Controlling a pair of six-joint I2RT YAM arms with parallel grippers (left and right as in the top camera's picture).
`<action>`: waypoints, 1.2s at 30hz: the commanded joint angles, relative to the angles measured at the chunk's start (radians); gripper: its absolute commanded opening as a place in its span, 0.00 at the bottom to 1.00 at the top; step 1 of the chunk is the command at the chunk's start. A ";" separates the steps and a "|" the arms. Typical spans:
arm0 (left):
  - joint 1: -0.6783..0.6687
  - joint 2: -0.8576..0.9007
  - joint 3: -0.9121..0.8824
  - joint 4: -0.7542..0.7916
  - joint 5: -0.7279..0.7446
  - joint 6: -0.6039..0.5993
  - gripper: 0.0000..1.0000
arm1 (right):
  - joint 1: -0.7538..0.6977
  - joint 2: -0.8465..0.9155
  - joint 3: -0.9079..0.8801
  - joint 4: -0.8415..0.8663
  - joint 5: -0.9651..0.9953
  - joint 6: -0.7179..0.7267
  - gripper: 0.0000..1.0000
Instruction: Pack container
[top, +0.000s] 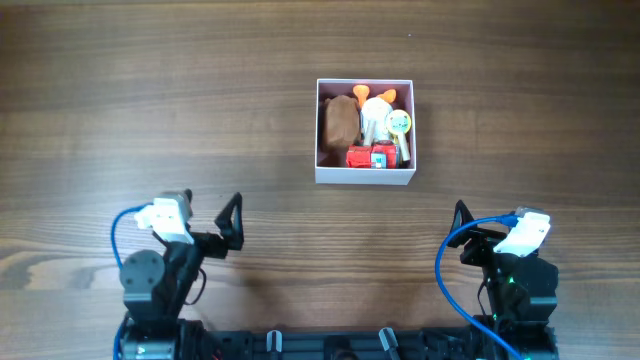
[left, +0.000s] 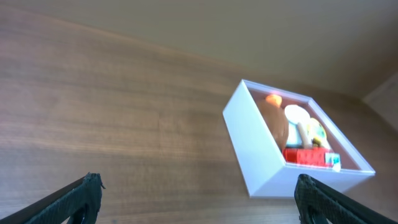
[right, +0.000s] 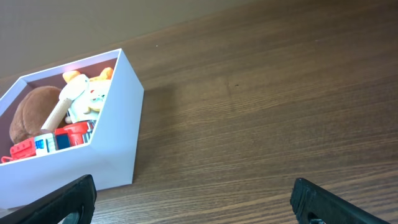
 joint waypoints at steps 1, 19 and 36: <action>-0.007 -0.099 -0.085 0.012 0.031 0.021 1.00 | -0.005 -0.013 -0.001 0.001 -0.009 0.016 1.00; -0.070 -0.203 -0.095 0.024 0.023 0.021 1.00 | -0.005 -0.013 -0.001 0.001 -0.009 0.016 1.00; -0.070 -0.203 -0.095 0.024 0.023 0.021 1.00 | -0.005 -0.013 -0.001 0.001 -0.009 0.016 1.00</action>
